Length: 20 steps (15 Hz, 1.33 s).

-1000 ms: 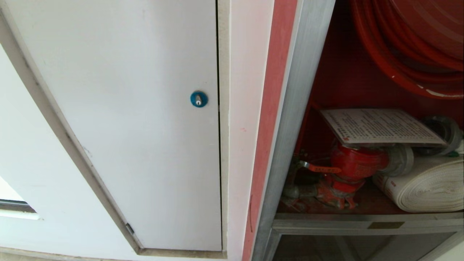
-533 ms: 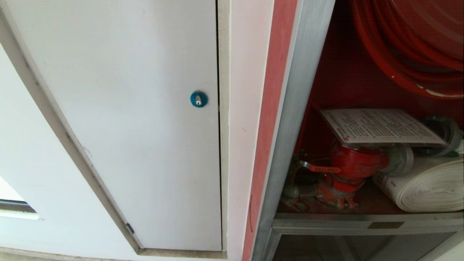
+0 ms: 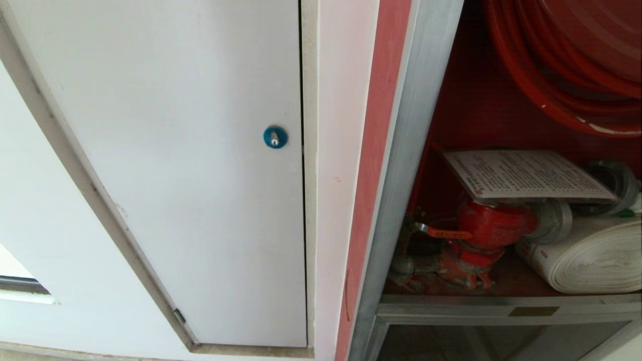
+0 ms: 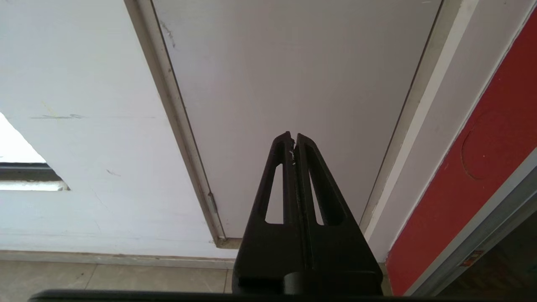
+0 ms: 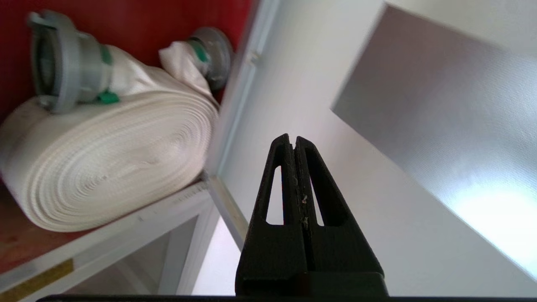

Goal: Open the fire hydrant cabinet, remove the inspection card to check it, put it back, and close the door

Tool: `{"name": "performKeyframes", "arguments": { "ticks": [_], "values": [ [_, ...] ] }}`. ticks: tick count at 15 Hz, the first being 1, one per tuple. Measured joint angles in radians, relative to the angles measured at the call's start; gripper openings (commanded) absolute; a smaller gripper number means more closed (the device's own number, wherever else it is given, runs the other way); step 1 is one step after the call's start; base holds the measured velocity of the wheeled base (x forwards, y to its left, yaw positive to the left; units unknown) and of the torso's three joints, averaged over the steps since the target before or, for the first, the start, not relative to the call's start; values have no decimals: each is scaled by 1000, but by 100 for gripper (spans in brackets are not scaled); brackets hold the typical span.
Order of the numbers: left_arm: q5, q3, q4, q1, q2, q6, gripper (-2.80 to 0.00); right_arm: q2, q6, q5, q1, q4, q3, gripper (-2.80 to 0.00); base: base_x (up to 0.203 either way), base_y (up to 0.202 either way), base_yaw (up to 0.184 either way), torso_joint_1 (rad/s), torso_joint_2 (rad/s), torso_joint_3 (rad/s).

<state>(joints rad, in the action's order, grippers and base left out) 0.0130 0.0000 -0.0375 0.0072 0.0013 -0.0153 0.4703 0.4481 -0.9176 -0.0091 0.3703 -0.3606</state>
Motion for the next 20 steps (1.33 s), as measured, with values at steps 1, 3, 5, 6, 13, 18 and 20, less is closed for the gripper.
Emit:
{"name": "performKeyframes", "arguments": {
  "ticks": [1,3,5,6,13,18,20],
  "values": [
    [0,0,0,0,0,0,-280,-31,-2,4,-4,-1,29,-280,0,0,0,0,0,0],
    [0,0,0,0,0,0,-280,-71,-26,28,4,2,97,-280,0,0,0,0,0,0],
    [0,0,0,0,0,0,-280,-93,-99,60,11,1,162,-280,0,0,0,0,0,0],
    [0,0,0,0,0,0,-280,-108,-120,58,11,-1,176,-280,0,0,0,0,0,0],
    [0,0,-1,0,0,0,-280,-252,-182,200,30,-2,257,-280,0,0,0,0,0,0],
    [0,0,0,0,0,0,-280,-353,-243,340,24,-83,282,-280,0,0,0,0,0,0],
    [0,0,0,0,0,0,-280,-409,-321,478,23,-203,278,-280,0,0,0,0,0,0]
  ]
}}
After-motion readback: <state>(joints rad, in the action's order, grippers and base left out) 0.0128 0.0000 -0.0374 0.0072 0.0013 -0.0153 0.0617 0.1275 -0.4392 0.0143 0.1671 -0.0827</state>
